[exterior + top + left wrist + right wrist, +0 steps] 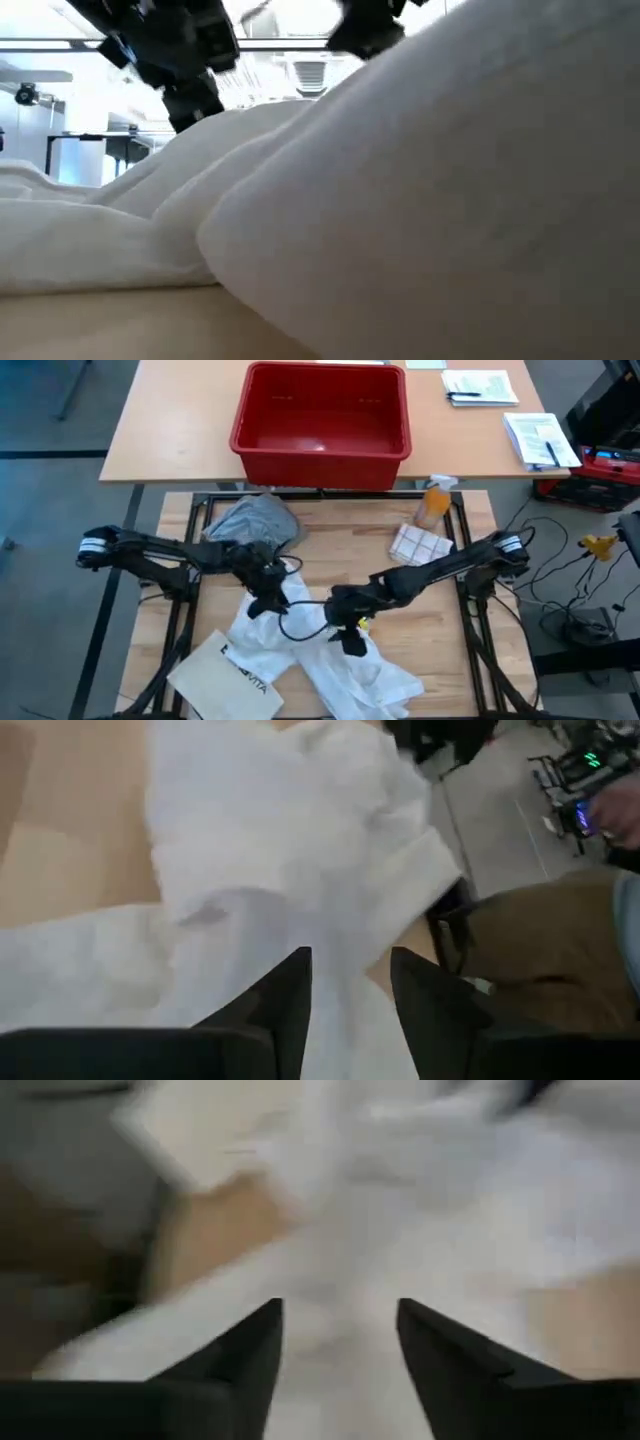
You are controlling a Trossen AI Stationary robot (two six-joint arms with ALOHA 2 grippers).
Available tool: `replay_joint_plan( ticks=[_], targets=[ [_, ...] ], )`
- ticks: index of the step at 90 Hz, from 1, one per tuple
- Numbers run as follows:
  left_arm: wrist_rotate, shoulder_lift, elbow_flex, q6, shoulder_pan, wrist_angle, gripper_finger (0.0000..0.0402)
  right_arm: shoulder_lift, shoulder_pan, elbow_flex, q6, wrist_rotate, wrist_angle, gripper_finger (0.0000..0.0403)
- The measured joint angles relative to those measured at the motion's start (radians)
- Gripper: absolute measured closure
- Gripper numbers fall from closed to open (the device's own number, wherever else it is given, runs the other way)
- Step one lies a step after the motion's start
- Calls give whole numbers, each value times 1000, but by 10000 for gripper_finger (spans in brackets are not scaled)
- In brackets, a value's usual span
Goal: Fold laundry
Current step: Fold the white long sleeve shirt
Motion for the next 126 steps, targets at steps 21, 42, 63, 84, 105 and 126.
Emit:
replay_joint_plan(
  ticks=[21,42,63,84,105,126],
  targets=[
    [-23,44,0,-37,-6,19,289,29,-76,-2,-348,182,45,172],
    [-24,41,0,-39,-13,69,297,102,-132,-3,-401,16,54,214],
    [-24,41,0,-55,-14,69,293,160,-134,-4,-454,9,109,247],
    [-23,41,0,-58,-15,69,298,194,-145,-5,-442,17,172,259],
    [-21,41,0,-61,-15,68,293,245,-144,-5,-424,-20,193,282],
    [-17,40,0,-67,-15,63,292,253,-152,-5,-337,-19,193,365]
  ],
)
